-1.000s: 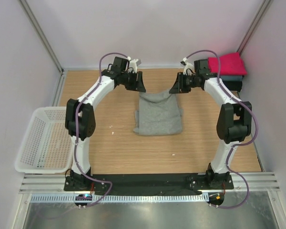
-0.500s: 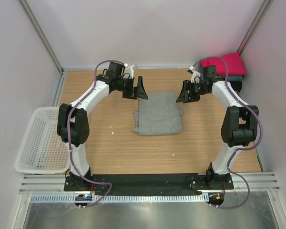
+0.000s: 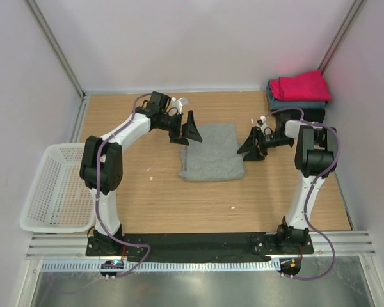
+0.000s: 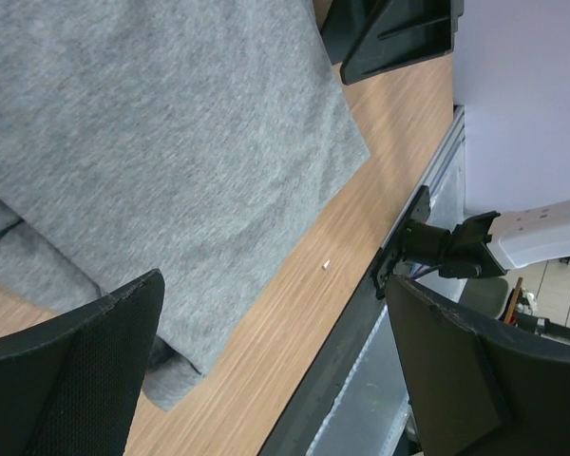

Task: Fold and stack the t-shirts
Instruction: Neatly place the folded tshirt to the corner

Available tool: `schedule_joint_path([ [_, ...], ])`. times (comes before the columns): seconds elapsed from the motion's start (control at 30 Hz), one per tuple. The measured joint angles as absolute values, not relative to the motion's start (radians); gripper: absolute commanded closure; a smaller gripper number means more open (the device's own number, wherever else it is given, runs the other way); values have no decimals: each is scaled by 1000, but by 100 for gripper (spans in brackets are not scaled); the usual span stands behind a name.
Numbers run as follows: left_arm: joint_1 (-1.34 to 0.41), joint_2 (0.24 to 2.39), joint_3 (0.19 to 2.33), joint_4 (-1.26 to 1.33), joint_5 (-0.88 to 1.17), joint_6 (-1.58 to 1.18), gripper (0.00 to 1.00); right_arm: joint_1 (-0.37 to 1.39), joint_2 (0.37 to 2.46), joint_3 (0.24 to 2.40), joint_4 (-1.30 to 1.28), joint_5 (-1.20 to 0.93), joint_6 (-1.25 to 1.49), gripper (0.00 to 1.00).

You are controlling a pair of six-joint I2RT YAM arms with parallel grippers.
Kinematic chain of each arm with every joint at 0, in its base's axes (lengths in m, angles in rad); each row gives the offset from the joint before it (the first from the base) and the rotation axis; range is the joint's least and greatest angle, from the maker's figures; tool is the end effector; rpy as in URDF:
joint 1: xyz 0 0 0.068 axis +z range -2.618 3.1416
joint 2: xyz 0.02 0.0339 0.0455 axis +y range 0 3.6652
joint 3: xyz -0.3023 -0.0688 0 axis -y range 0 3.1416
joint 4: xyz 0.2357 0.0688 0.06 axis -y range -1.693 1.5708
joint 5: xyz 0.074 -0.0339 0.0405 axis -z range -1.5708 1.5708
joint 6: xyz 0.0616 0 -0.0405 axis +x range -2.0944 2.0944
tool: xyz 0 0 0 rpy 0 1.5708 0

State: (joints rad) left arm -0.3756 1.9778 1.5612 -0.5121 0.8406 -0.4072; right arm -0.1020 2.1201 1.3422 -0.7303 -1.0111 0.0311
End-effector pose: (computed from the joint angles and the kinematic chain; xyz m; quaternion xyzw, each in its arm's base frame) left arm 0.4003 -0.2072 0.2584 0.1151 0.8682 -0.4678 0.1186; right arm 0.3978 0.0118 0.1422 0.0430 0.8736 0.4828 0.0445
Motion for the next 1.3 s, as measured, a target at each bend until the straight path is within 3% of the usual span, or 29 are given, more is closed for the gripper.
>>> schedule_joint_path([
  [0.33, -405, 2053, 1568, -490, 861, -430, 0, -100, 2175, 1342, -675, -1106, 84, 35],
  [1.07, -405, 2117, 1601, -499, 836, -430, 1, -58, 2120, 1343, -627, -937, 171, 35],
  [1.3, -405, 2131, 1601, -499, 833, -429, 1, -27, 2152, 1371, -607, -948, 212, 39],
])
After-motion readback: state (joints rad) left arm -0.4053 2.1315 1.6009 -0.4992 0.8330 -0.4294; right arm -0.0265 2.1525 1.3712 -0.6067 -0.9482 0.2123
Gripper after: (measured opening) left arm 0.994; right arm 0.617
